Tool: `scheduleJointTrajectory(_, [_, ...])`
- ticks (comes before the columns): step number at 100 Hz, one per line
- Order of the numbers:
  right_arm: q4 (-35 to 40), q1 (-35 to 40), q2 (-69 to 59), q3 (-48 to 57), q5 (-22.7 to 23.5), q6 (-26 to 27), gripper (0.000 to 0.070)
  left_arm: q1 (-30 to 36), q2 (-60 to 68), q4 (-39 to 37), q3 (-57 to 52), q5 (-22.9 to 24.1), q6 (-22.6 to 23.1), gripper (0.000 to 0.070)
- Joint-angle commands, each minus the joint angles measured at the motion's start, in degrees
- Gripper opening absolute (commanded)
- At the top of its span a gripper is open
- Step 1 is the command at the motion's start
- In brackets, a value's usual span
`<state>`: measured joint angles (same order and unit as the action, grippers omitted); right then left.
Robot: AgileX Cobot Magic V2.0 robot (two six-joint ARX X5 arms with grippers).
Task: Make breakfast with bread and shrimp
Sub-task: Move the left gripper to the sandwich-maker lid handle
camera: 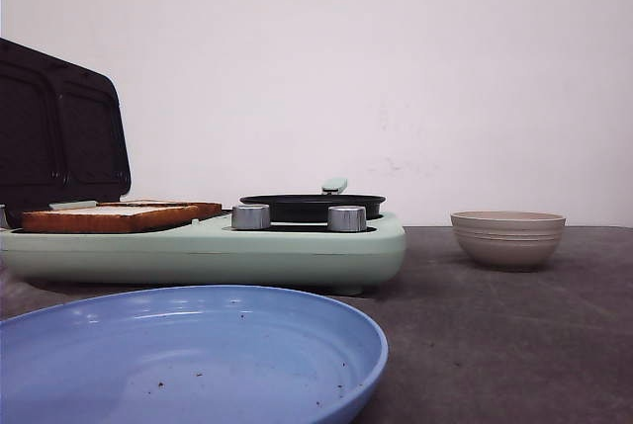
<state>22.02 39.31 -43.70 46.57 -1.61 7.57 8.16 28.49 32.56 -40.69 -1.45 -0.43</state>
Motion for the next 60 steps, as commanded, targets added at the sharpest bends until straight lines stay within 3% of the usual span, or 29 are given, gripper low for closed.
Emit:
scheduleJointTrajectory(1, [-1.38, 0.31, 5.29, -4.5, -1.01, 4.96, 0.0276, 0.17, 0.2, -0.83, -0.28, -0.09, -0.68, 0.07])
scheduleJointTrajectory(31, [6.19, 0.31, 25.2, -16.2, -3.8, 11.91, 0.0277, 0.17, 0.2, -0.81, -0.28, -0.07, -2.56, 0.07])
scheduleJointTrajectory(46, [8.57, 0.31, 29.05, -17.64, -8.96, 13.51, 0.0277, 0.17, 0.2, -0.79, -0.28, -0.04, -4.61, 0.07])
scheduleJointTrajectory(60, [8.0, 0.31, 29.27, -19.17, -10.4, 13.44, 0.0277, 0.17, 0.2, -0.76, -0.28, -0.02, -5.25, 0.07])
